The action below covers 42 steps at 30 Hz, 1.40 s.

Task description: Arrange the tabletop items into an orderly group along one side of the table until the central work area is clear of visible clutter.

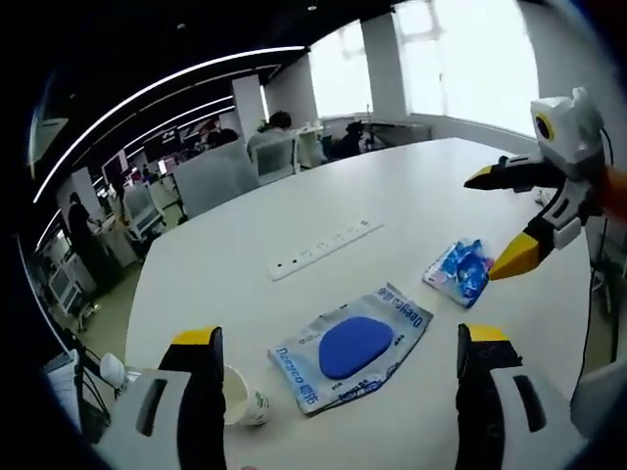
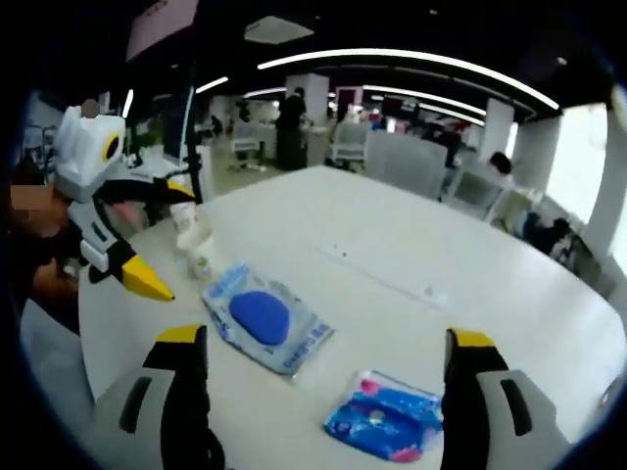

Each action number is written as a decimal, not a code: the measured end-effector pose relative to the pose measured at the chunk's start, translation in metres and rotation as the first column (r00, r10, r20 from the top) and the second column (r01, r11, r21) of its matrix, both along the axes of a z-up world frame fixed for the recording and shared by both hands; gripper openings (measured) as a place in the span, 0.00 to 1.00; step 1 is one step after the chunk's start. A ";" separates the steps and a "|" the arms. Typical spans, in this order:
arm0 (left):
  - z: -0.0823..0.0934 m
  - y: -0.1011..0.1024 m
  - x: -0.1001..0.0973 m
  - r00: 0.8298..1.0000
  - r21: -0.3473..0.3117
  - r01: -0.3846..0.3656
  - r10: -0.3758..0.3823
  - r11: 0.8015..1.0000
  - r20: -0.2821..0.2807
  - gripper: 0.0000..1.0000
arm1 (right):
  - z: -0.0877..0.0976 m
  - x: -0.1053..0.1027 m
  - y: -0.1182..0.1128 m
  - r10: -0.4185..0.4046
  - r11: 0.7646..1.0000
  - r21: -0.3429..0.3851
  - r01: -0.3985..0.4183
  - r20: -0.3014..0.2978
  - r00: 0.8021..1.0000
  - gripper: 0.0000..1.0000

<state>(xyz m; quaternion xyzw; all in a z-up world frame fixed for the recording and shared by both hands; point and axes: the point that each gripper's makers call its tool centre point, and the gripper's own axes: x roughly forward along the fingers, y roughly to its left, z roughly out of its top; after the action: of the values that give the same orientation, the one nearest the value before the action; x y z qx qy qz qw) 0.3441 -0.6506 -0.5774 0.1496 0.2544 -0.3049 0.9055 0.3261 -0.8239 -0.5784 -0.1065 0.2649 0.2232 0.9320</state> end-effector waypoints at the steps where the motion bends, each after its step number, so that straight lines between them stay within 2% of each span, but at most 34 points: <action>1: 0.002 -0.003 -0.001 1.000 0.000 0.001 -0.001 1.000 0.004 0.99 | 0.001 0.000 -0.003 -0.001 1.000 -0.002 0.001 -0.001 1.000 0.98; 10: 0.009 -0.020 -0.005 1.000 -0.003 -0.012 0.012 1.000 0.015 0.97 | 0.011 -0.008 -0.032 -0.012 1.000 -0.010 0.012 0.023 1.000 0.95; 19: 0.015 -0.039 -0.012 0.999 -0.021 -0.030 0.030 0.999 0.019 0.95 | 0.012 -0.012 -0.062 -0.028 1.000 -0.008 0.028 0.032 0.999 0.90; 27: 0.012 -0.060 -0.018 0.999 -0.008 -0.022 0.023 1.000 0.036 0.93 | 0.006 -0.021 -0.081 -0.019 1.000 -0.005 0.019 0.021 1.000 0.84; 37: 0.002 -0.092 -0.025 1.000 -0.018 -0.010 0.011 1.000 0.020 0.92 | -0.002 -0.032 -0.115 -0.029 1.000 -0.012 0.029 0.013 0.999 0.82; 42: -0.003 -0.108 -0.025 1.000 -0.018 0.004 -0.003 1.000 0.029 0.91 | -0.007 -0.035 -0.132 -0.036 0.999 -0.014 0.036 0.013 0.999 0.76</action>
<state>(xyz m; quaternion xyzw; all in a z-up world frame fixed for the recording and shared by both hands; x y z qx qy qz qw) 0.3188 -0.7583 -0.5799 0.1464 0.2384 -0.3065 0.9098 0.2909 -0.9561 -0.5857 -0.1099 0.2626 0.2039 0.9367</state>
